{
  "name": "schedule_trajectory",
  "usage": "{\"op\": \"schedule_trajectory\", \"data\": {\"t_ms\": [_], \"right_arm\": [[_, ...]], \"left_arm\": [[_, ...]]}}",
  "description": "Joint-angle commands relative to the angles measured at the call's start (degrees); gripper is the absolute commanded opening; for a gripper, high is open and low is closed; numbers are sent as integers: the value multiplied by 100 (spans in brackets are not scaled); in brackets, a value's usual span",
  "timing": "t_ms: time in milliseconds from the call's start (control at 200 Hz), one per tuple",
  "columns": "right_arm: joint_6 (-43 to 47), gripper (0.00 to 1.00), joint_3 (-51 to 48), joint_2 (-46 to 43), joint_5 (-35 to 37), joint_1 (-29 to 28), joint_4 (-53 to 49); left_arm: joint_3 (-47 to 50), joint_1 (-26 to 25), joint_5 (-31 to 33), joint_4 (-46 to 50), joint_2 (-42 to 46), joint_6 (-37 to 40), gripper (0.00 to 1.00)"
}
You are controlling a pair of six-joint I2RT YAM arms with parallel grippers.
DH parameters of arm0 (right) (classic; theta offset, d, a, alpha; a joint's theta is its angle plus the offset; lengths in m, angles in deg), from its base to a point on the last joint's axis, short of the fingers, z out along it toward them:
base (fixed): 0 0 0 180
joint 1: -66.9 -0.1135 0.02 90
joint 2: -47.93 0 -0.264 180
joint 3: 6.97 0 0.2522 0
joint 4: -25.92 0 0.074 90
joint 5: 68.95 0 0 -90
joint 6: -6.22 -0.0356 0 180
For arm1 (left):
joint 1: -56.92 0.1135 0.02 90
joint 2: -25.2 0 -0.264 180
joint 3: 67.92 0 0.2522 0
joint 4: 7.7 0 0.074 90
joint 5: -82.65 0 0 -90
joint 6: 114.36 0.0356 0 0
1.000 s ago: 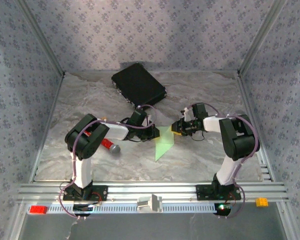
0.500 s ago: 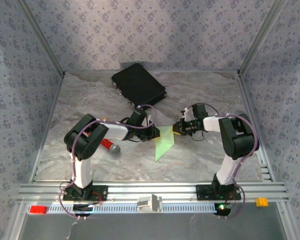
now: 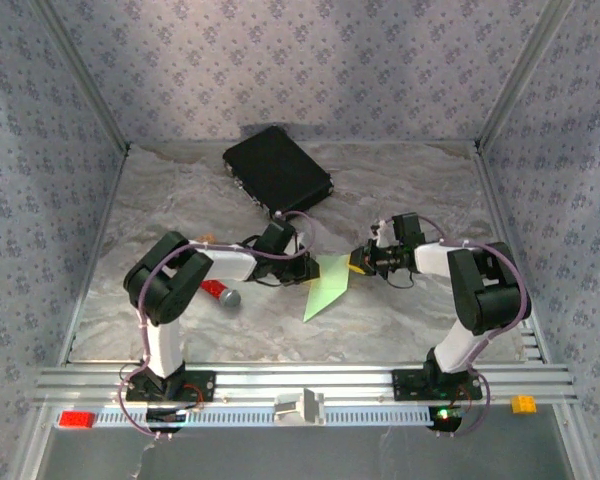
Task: Fold a paper plane with a square sheet of paper (pick it up from the middle)
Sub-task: Fold the wing for the fifth time at the center of the table.
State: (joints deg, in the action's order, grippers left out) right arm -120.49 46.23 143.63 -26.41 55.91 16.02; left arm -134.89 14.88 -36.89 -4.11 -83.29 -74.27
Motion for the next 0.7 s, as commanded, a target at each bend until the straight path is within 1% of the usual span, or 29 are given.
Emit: {"op": "schedule_trajectory", "data": {"t_ms": [0, 110, 220, 325, 435, 695], "right_arm": [[-201, 9, -85, -141, -202, 42, 124], [-226, 12, -139, -134, -248, 36, 203], [-333, 17, -258, -100, -391, 35, 498], [-390, 20, -387, -123, -439, 26, 716], [-329, 25, -436, -139, -389, 10, 704], [-10, 30, -384, -88, -263, -11, 529]], "left_arm": [[-172, -50, 125, 245, -224, 119, 12], [-126, -60, 172, 253, -280, 104, 11], [-79, -66, 185, 229, -291, 87, 10], [-49, -60, 147, 139, -318, 47, 10], [-23, -60, 85, -2, -338, -30, 10], [77, -19, -55, -275, -353, -158, 9]]}}
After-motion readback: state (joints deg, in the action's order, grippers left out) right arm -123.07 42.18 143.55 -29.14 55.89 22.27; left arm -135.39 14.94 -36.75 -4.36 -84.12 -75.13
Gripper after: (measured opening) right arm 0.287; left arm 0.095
